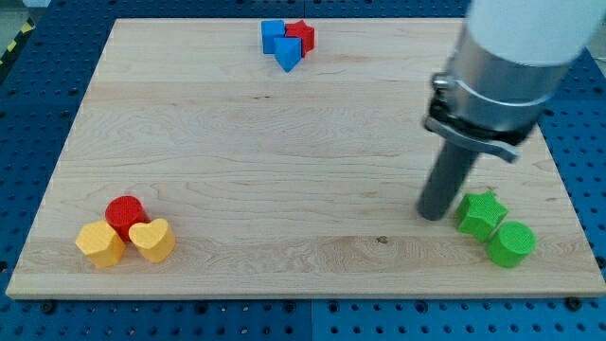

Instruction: Move the yellow hexagon along with yellow heart slightly right

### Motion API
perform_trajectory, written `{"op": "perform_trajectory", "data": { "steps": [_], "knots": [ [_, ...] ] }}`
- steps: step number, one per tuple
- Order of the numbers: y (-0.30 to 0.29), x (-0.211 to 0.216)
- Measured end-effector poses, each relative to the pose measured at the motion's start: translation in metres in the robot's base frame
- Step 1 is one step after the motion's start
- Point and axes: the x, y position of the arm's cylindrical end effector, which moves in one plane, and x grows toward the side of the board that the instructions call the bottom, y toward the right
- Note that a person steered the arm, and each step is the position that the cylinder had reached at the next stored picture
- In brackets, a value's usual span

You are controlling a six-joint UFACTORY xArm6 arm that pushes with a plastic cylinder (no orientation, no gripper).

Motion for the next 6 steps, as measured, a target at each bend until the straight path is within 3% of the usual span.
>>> {"op": "perform_trajectory", "data": {
  "steps": [2,4,6],
  "knots": [
    [-0.098,-0.033],
    [-0.118,-0.037],
    [-0.298,-0.045]
  ]
}}
